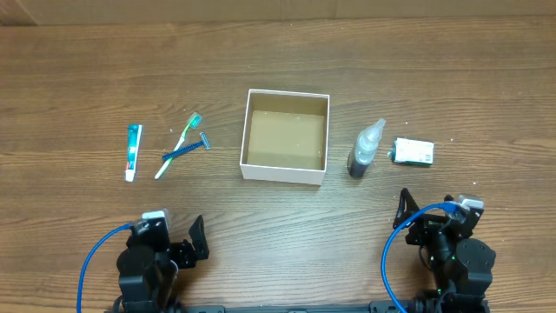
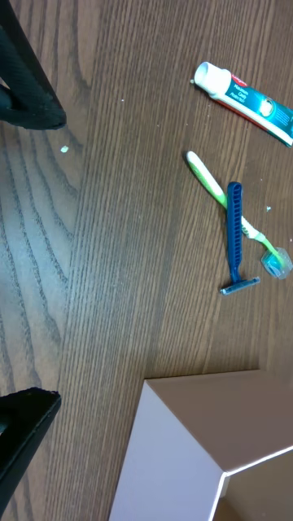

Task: Pack container

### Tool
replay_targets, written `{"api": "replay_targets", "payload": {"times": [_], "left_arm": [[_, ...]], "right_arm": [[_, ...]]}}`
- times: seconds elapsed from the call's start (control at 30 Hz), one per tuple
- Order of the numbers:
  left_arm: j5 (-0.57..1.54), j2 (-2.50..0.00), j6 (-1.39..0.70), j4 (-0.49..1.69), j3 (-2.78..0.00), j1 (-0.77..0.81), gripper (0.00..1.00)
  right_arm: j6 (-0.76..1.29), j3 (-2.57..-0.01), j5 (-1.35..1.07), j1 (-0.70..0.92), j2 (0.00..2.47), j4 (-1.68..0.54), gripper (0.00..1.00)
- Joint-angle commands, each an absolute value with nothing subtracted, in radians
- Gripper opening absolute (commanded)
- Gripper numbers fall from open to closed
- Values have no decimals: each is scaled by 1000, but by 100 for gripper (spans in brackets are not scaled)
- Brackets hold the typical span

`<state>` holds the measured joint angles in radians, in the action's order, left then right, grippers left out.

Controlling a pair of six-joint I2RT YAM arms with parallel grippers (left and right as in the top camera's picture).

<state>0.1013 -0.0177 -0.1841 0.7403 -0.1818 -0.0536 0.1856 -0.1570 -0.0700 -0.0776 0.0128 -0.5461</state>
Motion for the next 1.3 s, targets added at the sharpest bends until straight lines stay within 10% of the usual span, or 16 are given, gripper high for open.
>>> {"api": "replay_targets", "payload": {"times": [0.0,1.27], "left_arm": [[101,-5,-198,740,-166,-52,100],[101,-5,-198,740,-166,-52,100]], "right_arm": [[182,-149,-61,-73,3,-548,100],[187,-149,-192,-73,3,-444,100]]}}
